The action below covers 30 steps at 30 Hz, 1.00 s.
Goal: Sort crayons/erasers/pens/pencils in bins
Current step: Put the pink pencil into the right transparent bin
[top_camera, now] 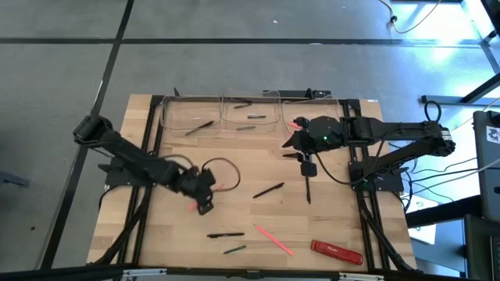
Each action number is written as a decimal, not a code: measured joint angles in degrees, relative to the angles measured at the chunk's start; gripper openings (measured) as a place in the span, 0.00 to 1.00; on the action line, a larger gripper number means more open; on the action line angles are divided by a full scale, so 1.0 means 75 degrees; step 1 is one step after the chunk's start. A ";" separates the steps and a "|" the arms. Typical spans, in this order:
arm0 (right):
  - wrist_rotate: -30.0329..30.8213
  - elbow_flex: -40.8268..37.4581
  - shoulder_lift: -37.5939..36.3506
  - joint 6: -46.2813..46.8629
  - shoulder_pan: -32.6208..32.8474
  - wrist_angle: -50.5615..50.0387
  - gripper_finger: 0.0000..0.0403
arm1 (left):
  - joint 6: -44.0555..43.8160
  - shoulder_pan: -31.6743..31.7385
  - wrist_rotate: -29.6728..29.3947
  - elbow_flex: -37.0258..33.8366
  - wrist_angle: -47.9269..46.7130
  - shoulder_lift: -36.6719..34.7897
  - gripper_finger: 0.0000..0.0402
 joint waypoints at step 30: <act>0.0055 -0.0003 -0.0106 0.0278 0.0000 -0.0626 0.36 | 0.6211 0.4313 0.1075 0.1424 0.2991 0.0258 0.01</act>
